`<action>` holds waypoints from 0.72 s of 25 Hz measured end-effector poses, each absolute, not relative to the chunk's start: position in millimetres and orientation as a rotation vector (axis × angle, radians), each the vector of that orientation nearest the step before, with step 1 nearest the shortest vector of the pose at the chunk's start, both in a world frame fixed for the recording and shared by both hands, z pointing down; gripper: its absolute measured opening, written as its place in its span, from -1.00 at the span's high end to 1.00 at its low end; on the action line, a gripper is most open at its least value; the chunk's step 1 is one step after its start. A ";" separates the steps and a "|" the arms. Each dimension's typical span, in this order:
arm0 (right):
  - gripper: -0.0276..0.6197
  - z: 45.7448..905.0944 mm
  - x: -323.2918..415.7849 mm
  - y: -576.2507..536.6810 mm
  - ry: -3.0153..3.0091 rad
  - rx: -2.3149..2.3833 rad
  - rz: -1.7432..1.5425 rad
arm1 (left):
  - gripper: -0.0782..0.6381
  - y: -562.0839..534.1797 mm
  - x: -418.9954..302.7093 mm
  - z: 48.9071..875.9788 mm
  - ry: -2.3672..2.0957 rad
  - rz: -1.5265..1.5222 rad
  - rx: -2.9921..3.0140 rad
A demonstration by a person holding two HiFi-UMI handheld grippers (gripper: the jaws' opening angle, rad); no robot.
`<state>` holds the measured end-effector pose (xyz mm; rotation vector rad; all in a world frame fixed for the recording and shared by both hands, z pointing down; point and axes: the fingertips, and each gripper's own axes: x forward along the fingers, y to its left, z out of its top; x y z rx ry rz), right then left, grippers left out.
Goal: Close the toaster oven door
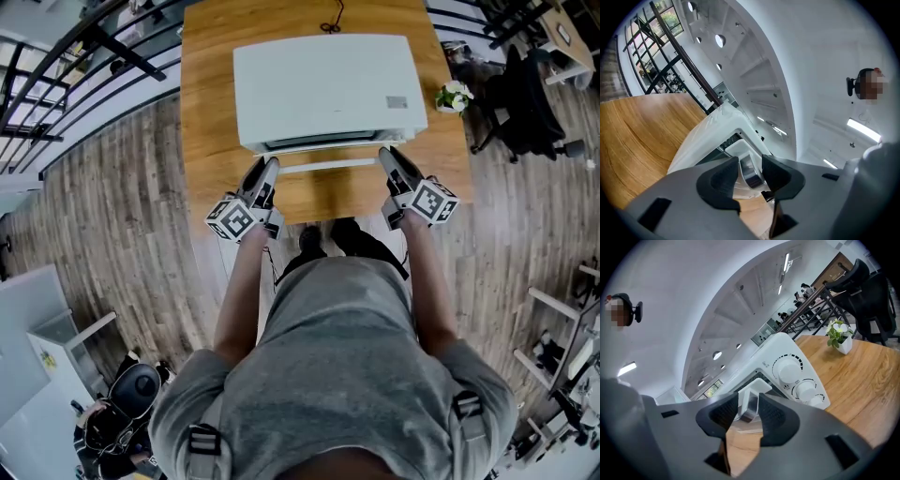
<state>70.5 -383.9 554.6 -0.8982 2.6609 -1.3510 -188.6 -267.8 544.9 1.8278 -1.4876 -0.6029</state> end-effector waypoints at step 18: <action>0.40 546.7 58.6 -407.7 2.746 -0.870 -1.261 | 0.28 -288.4 -198.7 540.2 -1.447 -0.613 1.795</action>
